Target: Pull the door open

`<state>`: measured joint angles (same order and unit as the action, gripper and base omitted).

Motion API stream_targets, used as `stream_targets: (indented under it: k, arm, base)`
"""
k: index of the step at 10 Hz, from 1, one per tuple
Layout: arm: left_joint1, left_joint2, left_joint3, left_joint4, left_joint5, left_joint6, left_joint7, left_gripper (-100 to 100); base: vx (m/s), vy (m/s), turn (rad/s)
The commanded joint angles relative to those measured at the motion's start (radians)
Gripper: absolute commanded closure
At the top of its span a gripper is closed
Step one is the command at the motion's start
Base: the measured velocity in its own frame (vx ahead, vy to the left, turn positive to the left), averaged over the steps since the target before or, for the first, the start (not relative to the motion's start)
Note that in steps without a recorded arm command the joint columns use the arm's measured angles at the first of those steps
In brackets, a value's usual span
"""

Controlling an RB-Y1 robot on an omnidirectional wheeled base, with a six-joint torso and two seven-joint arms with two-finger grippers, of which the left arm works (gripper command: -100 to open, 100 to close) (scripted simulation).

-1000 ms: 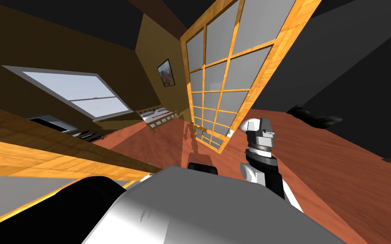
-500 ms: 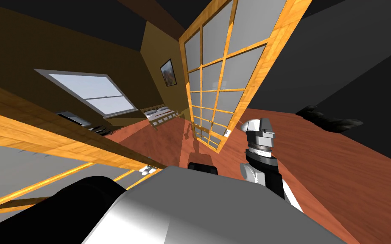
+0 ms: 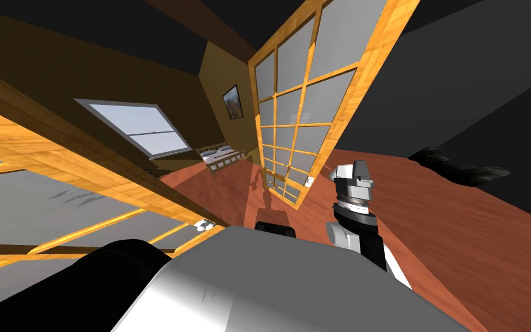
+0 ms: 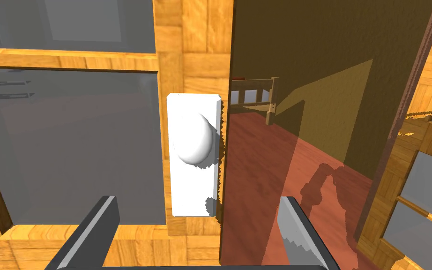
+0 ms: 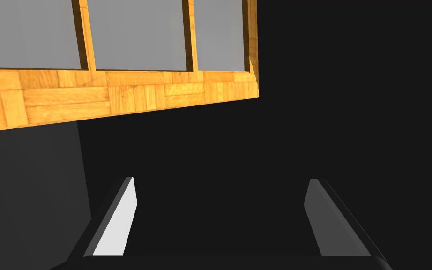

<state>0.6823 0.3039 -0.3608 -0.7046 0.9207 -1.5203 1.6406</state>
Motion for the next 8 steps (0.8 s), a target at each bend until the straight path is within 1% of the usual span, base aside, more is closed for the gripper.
stream_targets:
  k: [1, 2, 3, 5, 6, 7, 8]
  arm:
    - [-0.030, 0.033, 0.008, 0.007, 0.007, 0.035, 0.013, -100]
    - [-0.045, 0.048, 0.011, 0.015, 0.011, 0.048, 0.021, -100]
    - [-0.045, 0.048, 0.011, 0.015, 0.011, 0.048, 0.021, -100]
    - [-0.101, 0.103, 0.025, 0.043, 0.023, 0.099, 0.054, -100]
    - [-0.101, 0.103, 0.025, 0.043, 0.023, 0.099, 0.054, -100]
    - [-0.120, 0.122, 0.030, 0.052, 0.028, 0.117, 0.066, -100]
    - [-0.103, 0.113, 0.027, 0.031, 0.026, 0.111, 0.050, -100]
  base:
    - [0.084, 0.036, 0.072]
    - [0.109, 0.035, 0.073]
    - [0.077, 0.019, 0.006]
    - [0.095, 0.026, 0.086]
    - [0.092, 0.027, 0.020]
    - [0.062, 0.023, 0.045]
    - [0.029, 0.010, 0.007]
